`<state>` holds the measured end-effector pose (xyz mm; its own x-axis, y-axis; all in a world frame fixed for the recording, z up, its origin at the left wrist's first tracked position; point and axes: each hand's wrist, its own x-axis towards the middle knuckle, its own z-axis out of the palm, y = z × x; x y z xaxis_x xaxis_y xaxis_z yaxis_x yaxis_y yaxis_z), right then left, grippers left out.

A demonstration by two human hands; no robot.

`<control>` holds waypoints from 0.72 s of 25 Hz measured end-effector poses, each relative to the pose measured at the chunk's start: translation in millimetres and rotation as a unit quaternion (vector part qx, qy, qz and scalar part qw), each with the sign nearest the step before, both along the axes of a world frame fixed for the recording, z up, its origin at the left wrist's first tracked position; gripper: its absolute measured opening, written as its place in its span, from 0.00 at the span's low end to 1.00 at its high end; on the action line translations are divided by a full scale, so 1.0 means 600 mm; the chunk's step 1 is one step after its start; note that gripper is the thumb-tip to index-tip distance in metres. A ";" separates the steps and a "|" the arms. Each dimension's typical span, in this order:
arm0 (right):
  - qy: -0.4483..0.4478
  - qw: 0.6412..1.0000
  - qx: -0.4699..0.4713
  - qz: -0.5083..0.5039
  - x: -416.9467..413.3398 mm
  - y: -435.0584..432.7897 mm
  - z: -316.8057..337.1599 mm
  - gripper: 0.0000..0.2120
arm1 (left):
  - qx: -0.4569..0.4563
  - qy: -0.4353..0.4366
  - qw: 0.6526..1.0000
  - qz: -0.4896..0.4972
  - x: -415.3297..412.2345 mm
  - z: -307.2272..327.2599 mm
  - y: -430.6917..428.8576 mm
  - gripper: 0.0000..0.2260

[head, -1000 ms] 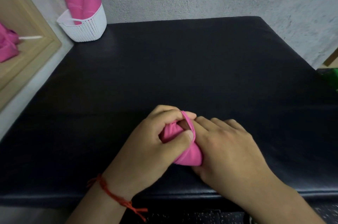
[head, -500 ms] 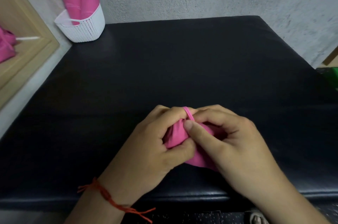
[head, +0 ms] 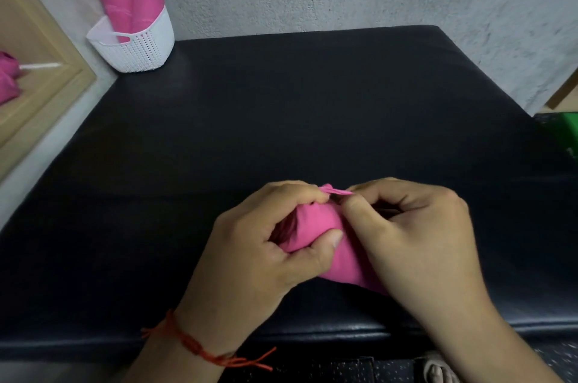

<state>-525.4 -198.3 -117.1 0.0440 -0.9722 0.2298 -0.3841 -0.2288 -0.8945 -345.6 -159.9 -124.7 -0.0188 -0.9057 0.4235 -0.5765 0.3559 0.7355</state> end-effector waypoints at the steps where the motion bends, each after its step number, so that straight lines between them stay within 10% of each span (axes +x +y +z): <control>1: 0.009 1.000 0.001 -0.011 -0.001 -0.002 0.002 0.10 | -0.019 -0.004 1.000 0.012 -0.001 -0.001 0.000 0.15; 18: 0.089 0.994 0.027 -0.051 -0.026 -0.021 0.019 0.09 | -0.140 -0.163 0.971 -0.101 0.012 0.012 0.006 0.11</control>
<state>-540.9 -210.8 -105.7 -0.0200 -0.9846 0.1737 -0.5568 -0.1333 -0.8199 -338.5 -156.3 -117.7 -0.3588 -0.7200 0.5940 -0.6607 0.6454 0.3833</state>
